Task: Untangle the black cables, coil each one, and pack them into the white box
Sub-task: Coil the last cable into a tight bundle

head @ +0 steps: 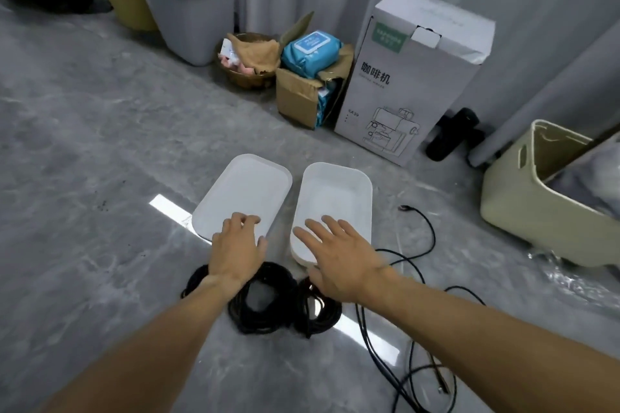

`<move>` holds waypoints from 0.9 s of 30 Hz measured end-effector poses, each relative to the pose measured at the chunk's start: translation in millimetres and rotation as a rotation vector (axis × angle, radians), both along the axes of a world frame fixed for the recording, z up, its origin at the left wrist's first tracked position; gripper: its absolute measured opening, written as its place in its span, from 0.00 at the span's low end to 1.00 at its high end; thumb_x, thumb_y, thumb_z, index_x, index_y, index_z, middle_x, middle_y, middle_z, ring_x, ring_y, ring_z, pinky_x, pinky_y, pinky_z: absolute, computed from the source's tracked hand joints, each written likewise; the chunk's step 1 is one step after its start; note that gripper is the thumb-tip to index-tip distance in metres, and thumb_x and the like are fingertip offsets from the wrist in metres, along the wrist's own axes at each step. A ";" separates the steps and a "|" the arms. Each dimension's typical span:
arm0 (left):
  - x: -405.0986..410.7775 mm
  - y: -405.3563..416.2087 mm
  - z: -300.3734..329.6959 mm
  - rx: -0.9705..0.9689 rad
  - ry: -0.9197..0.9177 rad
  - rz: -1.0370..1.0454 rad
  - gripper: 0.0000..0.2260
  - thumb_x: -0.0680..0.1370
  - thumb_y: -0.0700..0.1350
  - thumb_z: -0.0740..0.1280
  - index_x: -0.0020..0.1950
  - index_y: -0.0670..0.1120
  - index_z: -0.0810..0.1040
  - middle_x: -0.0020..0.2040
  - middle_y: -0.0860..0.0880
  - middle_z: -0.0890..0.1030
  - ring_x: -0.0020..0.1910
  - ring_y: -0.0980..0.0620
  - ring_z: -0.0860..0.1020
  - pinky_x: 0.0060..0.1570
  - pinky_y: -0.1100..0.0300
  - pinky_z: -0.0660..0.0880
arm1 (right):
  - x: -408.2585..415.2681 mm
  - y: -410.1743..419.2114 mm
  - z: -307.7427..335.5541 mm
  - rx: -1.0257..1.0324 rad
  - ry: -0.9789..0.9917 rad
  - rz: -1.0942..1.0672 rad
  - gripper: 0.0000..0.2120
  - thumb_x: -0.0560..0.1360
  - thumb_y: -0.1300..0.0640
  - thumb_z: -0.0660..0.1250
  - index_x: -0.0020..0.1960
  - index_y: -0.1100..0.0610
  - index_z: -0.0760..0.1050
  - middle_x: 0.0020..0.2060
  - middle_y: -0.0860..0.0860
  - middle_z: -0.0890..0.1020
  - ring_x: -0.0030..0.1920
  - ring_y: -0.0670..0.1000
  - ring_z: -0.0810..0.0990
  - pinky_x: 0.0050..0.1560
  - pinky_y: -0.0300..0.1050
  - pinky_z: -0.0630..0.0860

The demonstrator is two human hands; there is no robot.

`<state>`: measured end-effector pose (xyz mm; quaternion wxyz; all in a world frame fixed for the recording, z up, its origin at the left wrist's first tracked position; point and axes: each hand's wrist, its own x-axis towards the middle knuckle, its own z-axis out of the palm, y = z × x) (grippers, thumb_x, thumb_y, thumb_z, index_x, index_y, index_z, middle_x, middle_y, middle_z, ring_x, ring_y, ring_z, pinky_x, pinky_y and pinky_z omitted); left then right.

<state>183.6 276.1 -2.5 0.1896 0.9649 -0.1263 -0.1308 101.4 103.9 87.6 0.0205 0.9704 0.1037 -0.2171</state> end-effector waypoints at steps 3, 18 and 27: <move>-6.4 -57.6 32.1 -0.128 -0.096 -0.160 0.14 0.81 0.47 0.61 0.65 0.46 0.76 0.64 0.49 0.74 0.64 0.48 0.71 0.62 0.54 0.67 | -12.6 -33.1 18.6 -0.026 -0.016 -0.078 0.33 0.83 0.47 0.55 0.81 0.52 0.41 0.80 0.52 0.48 0.79 0.58 0.46 0.78 0.54 0.46; -90.8 -246.3 66.8 -0.036 -0.064 -0.711 0.15 0.81 0.46 0.59 0.67 0.49 0.74 0.66 0.51 0.73 0.67 0.51 0.69 0.62 0.58 0.67 | -113.6 -195.9 30.3 -0.063 -0.063 -0.428 0.31 0.80 0.48 0.60 0.78 0.53 0.51 0.76 0.53 0.58 0.75 0.58 0.57 0.75 0.54 0.55; -96.5 -275.9 28.4 0.063 0.031 -0.684 0.16 0.80 0.46 0.60 0.68 0.50 0.74 0.68 0.51 0.73 0.68 0.50 0.69 0.63 0.57 0.68 | -144.2 -237.5 1.9 -0.088 -0.026 -0.510 0.33 0.81 0.47 0.58 0.80 0.53 0.47 0.77 0.53 0.56 0.77 0.59 0.54 0.77 0.55 0.52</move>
